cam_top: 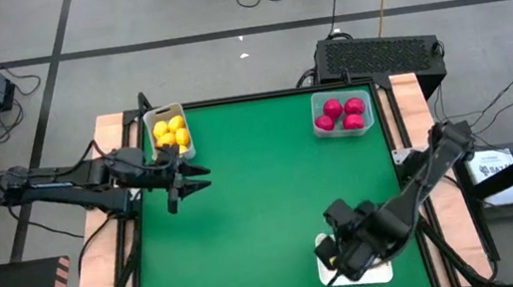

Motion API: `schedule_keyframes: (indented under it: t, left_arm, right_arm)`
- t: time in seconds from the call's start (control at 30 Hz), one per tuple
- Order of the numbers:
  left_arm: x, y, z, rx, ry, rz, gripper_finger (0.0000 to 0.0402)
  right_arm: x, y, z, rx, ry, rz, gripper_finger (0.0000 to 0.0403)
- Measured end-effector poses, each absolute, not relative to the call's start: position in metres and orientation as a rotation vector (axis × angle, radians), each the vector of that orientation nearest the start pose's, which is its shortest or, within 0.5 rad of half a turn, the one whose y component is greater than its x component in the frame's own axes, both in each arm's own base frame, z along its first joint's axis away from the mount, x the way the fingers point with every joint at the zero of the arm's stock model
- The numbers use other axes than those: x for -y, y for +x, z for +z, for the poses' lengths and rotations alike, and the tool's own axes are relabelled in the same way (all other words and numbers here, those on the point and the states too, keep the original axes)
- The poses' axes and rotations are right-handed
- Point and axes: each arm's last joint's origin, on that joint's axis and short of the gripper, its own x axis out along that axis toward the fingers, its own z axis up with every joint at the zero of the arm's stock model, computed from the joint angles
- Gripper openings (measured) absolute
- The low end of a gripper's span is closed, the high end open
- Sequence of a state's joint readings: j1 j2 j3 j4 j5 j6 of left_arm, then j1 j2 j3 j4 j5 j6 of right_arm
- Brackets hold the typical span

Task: Sort produce into baskets
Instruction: Return to Home Position

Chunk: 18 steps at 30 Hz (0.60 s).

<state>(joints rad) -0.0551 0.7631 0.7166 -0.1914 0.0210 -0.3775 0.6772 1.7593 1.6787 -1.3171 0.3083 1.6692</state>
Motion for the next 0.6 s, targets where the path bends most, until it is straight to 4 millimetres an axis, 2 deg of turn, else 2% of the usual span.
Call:
schedule_keyframes:
  t: [0.17, 0.33, 0.47, 0.6]
  left_arm:
    - [0.01, 0.165, 0.315, -0.227, -0.376, -0.034, 0.0182]
    - [0.008, 0.144, 0.328, -0.135, -0.367, -0.036, 0.0182]
    - [0.004, 0.121, 0.334, -0.069, -0.337, 0.052, 0.0182]
    - [0.0, 0.098, 0.334, -0.053, -0.325, 0.126, 0.0182]
  right_arm:
    - [-0.175, 0.253, 0.334, -1.052, 0.674, -0.669, 0.0263]
    - [-0.141, 0.218, 0.353, -1.026, 0.625, -0.678, 0.0245]
    - [-0.112, 0.186, 0.344, -0.978, 0.68, -0.661, 0.0229]
    - [-0.095, 0.166, 0.313, -0.877, 0.783, -0.534, 0.0212]
